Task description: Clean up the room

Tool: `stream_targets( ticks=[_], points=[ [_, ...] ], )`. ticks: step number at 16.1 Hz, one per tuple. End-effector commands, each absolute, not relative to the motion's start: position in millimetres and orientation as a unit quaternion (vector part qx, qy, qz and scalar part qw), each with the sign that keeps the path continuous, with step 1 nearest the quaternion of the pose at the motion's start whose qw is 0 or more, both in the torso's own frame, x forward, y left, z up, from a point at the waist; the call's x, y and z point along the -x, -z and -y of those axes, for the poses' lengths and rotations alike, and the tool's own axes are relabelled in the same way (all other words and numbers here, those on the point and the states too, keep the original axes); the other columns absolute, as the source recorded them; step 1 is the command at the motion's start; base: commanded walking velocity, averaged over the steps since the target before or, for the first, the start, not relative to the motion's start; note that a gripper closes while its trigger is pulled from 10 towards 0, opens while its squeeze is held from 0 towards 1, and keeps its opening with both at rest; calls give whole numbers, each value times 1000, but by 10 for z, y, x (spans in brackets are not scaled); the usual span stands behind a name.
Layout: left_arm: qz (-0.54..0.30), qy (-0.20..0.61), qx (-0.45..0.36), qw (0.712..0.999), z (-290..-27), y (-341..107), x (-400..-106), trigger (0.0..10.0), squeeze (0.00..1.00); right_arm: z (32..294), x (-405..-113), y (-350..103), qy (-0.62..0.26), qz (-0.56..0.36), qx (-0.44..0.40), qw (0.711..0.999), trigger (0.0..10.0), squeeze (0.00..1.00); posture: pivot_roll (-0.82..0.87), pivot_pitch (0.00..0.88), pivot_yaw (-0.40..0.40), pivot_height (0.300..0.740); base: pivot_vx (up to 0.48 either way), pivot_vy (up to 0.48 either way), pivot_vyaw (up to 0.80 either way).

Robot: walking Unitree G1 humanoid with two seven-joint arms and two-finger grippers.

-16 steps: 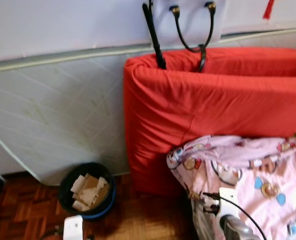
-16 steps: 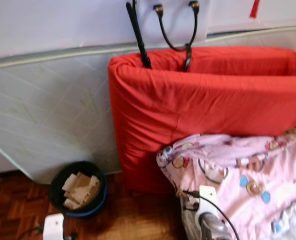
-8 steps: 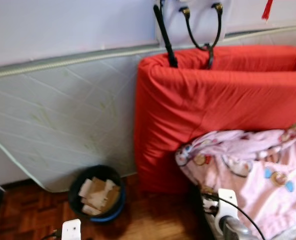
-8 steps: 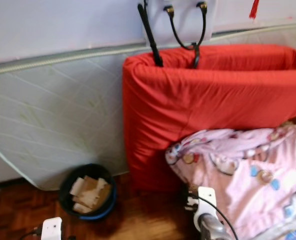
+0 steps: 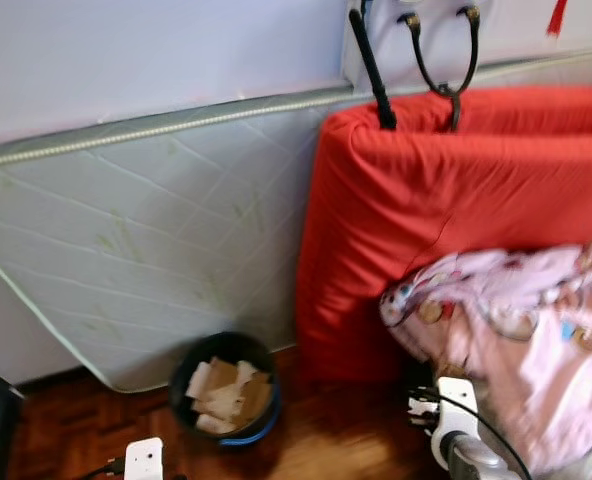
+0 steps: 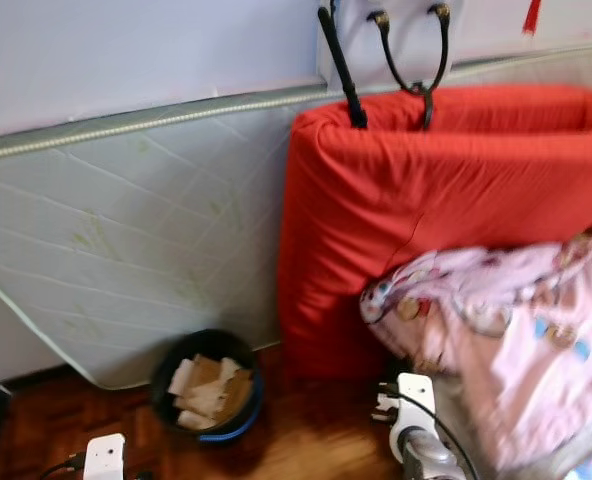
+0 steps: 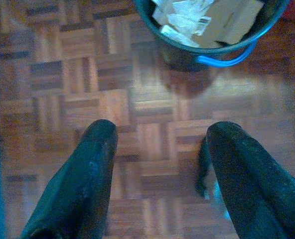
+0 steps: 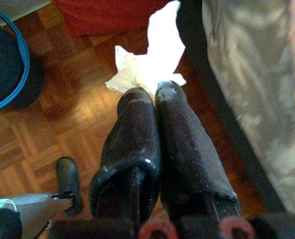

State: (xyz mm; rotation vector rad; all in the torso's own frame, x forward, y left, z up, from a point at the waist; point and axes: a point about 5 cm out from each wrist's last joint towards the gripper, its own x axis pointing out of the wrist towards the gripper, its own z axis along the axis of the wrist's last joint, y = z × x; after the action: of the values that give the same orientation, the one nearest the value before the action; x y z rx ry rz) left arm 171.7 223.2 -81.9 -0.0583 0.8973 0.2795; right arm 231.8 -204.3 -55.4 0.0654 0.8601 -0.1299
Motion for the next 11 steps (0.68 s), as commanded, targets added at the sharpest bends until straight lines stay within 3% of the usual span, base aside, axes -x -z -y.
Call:
stream_targets(
  ticks=[1, 11],
  points=[
    [-460, -72, 27, 885, -2061, 769, -1939, 10000, 0, 1884, -1949, 794, 47, -471, -61, 879, 10000, 0, 7, 0, 40, 740, 0, 398, 0],
    [-461, -71, 29, 884, -2058, 770, -1938, 10000, 0, 1886, -1949, 794, 46, -471, -60, 879, 10000, 0, 8, 0, 38, 740, 0, 392, 0]
  ],
)
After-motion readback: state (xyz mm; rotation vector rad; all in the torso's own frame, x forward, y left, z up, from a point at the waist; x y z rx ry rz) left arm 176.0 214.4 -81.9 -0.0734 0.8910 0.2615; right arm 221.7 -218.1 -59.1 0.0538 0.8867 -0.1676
